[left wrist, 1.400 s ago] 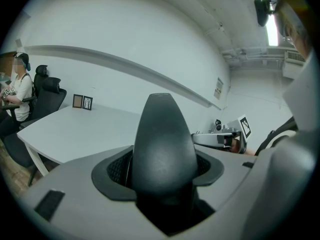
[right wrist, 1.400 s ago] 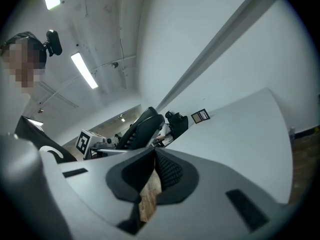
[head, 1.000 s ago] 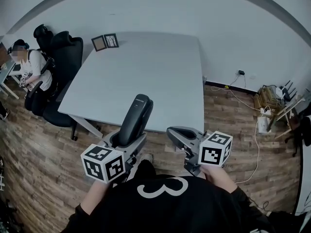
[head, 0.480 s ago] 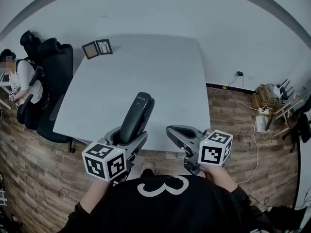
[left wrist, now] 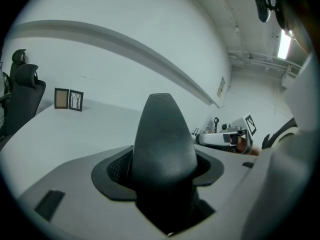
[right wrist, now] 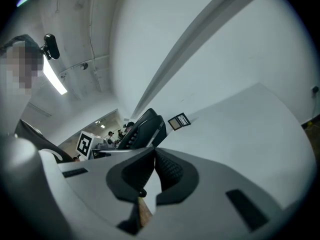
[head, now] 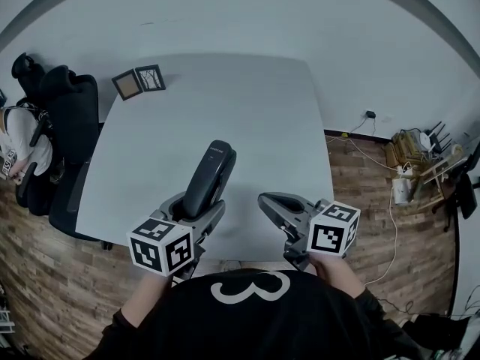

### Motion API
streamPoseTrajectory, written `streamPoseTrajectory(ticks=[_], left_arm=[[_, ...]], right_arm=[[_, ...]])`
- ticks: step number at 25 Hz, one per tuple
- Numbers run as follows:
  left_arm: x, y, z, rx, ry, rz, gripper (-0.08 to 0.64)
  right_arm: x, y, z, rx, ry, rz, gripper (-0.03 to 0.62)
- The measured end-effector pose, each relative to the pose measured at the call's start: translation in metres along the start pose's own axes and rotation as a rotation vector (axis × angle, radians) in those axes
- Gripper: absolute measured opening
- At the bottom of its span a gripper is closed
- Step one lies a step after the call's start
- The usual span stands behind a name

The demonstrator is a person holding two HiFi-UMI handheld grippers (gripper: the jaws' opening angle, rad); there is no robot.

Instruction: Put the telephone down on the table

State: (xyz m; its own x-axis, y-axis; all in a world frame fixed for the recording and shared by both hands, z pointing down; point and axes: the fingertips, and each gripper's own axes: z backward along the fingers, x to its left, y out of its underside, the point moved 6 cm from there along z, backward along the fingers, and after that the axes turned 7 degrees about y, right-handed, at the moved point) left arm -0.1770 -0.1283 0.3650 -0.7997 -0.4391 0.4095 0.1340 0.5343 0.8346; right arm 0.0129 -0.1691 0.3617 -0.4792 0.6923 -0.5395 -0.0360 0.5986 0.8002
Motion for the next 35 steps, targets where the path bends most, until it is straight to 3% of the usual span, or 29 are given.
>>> streamPoseTrajectory(ticks=[11,18,35], left_arm=[[0.085,0.001,-0.042,0.082,-0.034,0.019,0.29],[0.11,0.016,-0.072,0.141,-0.035,0.003,0.29],[0.159,0.073,-0.144,0.32,-0.133,-0.056,0.29]], right_arm=[[-0.042,0.004,-0.035,0.009,0.09,-0.086,0.011],[-0.064,0.017,-0.03,0.006,0.159,-0.146,0.011],[-0.088,0.036,-0.009,-0.004,0.259,-0.224,0.011]])
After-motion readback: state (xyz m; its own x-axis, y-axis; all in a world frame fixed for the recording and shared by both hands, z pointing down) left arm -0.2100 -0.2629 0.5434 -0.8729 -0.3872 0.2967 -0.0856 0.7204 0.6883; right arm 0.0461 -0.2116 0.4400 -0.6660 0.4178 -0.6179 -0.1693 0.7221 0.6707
